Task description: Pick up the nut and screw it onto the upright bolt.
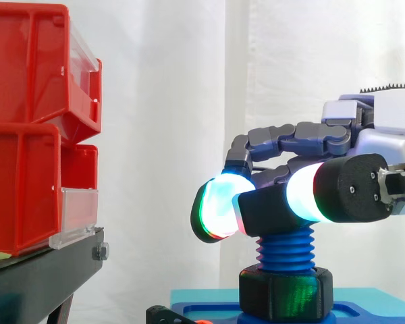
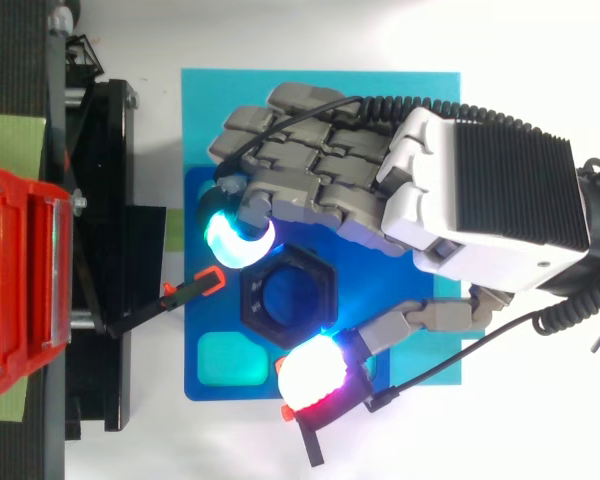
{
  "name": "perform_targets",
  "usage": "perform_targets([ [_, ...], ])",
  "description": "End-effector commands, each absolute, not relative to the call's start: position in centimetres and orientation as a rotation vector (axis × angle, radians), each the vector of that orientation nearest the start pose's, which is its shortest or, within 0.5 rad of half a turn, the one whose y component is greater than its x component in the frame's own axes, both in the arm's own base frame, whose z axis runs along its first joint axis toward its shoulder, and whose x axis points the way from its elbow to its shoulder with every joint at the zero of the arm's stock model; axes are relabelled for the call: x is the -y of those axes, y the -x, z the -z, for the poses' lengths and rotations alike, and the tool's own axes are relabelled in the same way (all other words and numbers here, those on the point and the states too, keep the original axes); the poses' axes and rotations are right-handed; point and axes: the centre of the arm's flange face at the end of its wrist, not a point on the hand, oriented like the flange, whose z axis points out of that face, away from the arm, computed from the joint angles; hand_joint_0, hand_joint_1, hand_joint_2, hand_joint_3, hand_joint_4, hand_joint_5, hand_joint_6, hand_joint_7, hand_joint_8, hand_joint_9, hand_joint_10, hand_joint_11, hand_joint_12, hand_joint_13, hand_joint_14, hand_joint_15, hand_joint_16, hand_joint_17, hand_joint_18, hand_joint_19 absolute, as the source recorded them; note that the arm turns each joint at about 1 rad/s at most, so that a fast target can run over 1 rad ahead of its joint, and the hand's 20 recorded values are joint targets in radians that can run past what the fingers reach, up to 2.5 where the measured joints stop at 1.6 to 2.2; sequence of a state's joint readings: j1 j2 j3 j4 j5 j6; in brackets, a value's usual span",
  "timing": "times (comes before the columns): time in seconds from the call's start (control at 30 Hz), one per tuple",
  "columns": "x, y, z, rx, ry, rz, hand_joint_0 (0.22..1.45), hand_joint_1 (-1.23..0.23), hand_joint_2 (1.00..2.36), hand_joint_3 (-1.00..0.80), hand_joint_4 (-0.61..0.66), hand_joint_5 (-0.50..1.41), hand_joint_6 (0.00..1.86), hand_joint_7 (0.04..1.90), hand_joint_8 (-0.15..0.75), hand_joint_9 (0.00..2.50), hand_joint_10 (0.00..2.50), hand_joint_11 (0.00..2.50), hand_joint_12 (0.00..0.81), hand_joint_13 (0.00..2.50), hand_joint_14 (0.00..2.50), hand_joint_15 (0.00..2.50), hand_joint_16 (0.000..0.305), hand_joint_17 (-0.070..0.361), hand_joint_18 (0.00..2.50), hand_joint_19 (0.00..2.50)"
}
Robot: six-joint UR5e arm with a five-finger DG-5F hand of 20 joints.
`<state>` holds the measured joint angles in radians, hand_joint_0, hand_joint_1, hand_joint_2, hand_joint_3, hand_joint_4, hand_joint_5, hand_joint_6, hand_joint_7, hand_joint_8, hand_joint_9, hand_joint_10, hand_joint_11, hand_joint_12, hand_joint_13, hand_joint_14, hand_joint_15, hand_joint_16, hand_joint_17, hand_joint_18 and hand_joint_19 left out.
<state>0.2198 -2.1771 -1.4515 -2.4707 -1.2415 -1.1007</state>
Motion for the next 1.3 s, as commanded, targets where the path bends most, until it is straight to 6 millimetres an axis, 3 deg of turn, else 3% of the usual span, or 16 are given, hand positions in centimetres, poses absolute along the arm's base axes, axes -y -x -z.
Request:
perform_targets([
  [0.0,0.9,-71.9,-24.8,-1.333,-0.443,-0.344,0.55,-0.68,1.00,-0.50,0.26,-0.18,0.58,1.30,0.303,0.42,0.00,0.00,0.369,0.40,0.00,0.00,0.047,0.106,0.30,0.00],
  [0.23,1.0,-71.9,-24.8,-1.336,-0.438,-0.350,0.55,-0.68,1.00,-0.50,0.26,-0.18,0.58,1.30,0.303,0.42,0.00,0.00,0.370,0.40,0.00,0.00,0.047,0.107,0.30,0.00],
  [0.73,1.5,-71.5,-27.1,-1.312,-0.421,-0.365,0.55,-0.68,1.00,-0.50,0.25,-0.18,0.57,1.31,0.303,0.42,0.00,0.00,0.372,0.40,0.00,0.00,0.047,0.106,0.30,0.00],
  [1.27,2.4,-71.5,-27.2,-1.311,-0.415,-0.360,0.55,-0.68,1.00,-0.50,0.25,-0.18,0.56,1.31,0.305,0.42,0.00,0.00,0.373,0.40,0.00,0.00,0.048,0.107,0.30,0.00],
])
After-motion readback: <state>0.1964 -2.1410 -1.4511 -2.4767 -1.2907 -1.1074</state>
